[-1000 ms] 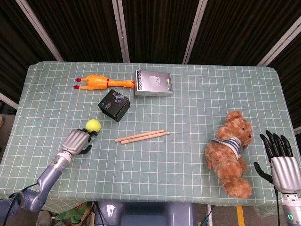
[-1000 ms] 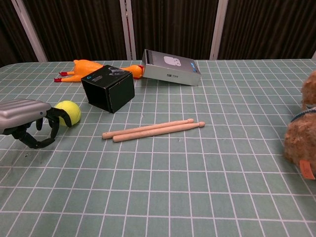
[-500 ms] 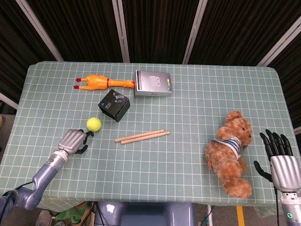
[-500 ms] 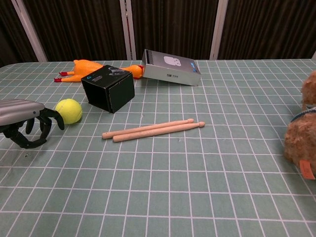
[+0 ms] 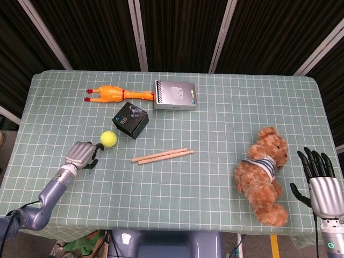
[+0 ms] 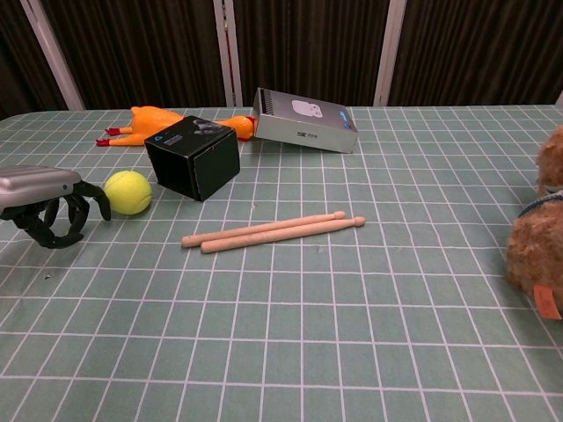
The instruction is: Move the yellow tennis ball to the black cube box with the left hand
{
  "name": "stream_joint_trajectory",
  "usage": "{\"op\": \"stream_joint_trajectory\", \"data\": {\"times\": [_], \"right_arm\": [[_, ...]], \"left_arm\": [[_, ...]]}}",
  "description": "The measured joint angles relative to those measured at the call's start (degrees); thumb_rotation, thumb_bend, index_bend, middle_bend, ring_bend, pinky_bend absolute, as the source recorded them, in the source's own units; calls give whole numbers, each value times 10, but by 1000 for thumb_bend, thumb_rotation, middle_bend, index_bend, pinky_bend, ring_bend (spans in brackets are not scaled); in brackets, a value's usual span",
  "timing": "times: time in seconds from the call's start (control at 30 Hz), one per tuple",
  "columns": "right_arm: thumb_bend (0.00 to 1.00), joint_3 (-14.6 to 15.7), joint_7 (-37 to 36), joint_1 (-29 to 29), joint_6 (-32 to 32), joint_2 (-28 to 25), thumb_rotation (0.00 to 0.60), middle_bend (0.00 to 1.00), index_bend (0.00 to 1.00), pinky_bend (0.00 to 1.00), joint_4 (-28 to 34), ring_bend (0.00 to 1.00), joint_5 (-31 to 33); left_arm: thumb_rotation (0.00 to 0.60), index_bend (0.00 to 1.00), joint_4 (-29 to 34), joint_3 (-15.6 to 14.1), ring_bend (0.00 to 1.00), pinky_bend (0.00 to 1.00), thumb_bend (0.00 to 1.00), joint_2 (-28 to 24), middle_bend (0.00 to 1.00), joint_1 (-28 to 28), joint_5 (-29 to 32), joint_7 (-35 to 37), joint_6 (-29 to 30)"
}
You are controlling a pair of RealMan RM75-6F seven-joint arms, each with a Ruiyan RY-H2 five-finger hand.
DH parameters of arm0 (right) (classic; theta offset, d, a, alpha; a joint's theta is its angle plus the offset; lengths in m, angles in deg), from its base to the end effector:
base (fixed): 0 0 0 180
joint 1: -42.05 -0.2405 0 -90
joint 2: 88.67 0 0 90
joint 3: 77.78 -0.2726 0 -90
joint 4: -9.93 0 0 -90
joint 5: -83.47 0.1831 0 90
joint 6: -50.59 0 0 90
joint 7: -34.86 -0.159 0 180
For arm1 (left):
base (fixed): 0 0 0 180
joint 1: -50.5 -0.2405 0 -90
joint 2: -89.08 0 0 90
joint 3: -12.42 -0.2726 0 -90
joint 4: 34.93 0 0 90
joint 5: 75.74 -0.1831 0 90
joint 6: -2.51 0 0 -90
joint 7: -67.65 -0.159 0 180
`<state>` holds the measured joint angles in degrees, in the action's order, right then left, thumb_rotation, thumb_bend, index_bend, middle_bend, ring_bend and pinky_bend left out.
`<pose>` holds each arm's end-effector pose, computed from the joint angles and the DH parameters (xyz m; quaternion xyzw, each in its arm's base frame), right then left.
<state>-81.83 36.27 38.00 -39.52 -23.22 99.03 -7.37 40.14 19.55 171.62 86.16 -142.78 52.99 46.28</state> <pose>-0.3066 -0.1936 0.1983 0.6040 -0.3245 0.4153 0.5978 -0.2639 0.3553 0.0314 -0.7618 -0.4007 -0.2352 0.4515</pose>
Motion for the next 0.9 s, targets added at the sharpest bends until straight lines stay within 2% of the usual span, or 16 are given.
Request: {"op": "stream_joint_trajectory", "data": {"times": [0.3,0.67,0.9], "right_arm": [[342,-2,-4,-2,2,-2,600,0,0,11,-1,0,1],[342,-2,-7,-1,1,-1,600,0,0,11,-4,0,3],[342,0,-11,1,-2,-2,600,0,0,11,-5,0,1]], "left_arm": [[600,242,-19,8,358,354,416,15,525,25,33,-20,-18],[600,245,-69,17,358,357,416,39,529,56,53,-9,-50],[600,266,-61,9,358,384,416,32,539,55,48,-2,-47]]}}
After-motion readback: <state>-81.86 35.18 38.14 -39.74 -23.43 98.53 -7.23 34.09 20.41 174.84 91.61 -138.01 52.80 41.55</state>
